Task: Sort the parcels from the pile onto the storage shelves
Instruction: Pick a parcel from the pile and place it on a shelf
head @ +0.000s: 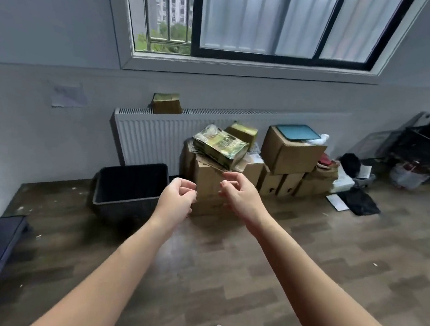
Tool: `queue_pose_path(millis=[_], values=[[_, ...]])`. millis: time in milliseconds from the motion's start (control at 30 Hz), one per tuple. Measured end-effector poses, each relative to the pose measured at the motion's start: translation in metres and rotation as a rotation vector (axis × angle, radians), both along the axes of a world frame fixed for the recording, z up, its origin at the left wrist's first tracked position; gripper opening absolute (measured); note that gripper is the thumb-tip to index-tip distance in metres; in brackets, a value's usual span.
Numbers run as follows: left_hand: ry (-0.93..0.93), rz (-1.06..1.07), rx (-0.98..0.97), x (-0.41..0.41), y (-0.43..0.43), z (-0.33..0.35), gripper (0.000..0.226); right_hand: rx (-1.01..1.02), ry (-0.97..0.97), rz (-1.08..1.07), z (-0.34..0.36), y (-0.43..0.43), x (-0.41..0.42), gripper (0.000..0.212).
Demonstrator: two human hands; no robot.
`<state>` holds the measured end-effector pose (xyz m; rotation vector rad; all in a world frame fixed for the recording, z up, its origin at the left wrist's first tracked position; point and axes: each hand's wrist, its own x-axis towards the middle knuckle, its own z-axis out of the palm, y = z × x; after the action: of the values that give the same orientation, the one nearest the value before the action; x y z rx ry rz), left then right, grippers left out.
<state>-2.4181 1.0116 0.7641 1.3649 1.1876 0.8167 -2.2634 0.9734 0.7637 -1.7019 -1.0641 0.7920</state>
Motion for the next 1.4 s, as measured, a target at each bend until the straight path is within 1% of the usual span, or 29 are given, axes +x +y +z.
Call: queue_pose_path(millis=[233, 333, 433, 567, 800, 900, 1000, 1100, 1133, 1200, 1267, 1400], values=[[0.069, -0.006, 0.021, 0.129, 0.138, 0.010, 0.011, -0.037, 0.004, 0.022, 0.000, 0.120, 0.129, 0.028], [0.075, -0.016, -0.011, 0.172, 0.182, 0.000, 0.013, -0.072, -0.003, 0.018, -0.004, 0.162, 0.172, 0.026], [0.068, -0.028, -0.058, 0.209, 0.226, -0.017, 0.012, -0.103, -0.008, 0.030, -0.012, 0.203, 0.208, 0.022], [0.033, 0.020, -0.160, 0.253, 0.295, -0.045, 0.014, -0.129, -0.029, 0.020, -0.026, 0.267, 0.252, 0.030], [0.015, 0.054, -0.281, 0.337, 0.443, -0.105, 0.010, -0.230, -0.081, 0.041, -0.068, 0.418, 0.328, 0.027], [0.085, 0.052, -0.321, 0.369, 0.502, -0.127, 0.007, -0.314, -0.093, 0.059, -0.090, 0.485, 0.358, 0.028], [0.169, 0.057, -0.341, 0.391, 0.550, -0.146, 0.014, -0.389, -0.138, 0.078, -0.112, 0.545, 0.384, 0.032], [0.213, 0.094, -0.426, 0.402, 0.583, -0.173, 0.012, -0.452, -0.197, 0.136, -0.133, 0.588, 0.406, 0.035], [0.240, 0.096, -0.458, 0.406, 0.592, -0.183, 0.014, -0.473, -0.219, 0.164, -0.140, 0.599, 0.413, 0.036], [0.288, 0.083, -0.532, 0.413, 0.608, -0.207, 0.032, -0.509, -0.237, 0.202, -0.154, 0.624, 0.427, 0.037], [0.289, 0.110, -0.603, 0.423, 0.622, -0.231, 0.048, -0.539, -0.216, 0.212, -0.172, 0.648, 0.441, 0.037], [0.352, 0.189, -0.663, 0.447, 0.645, -0.269, 0.056, -0.578, -0.243, 0.291, -0.213, 0.695, 0.469, 0.043]])
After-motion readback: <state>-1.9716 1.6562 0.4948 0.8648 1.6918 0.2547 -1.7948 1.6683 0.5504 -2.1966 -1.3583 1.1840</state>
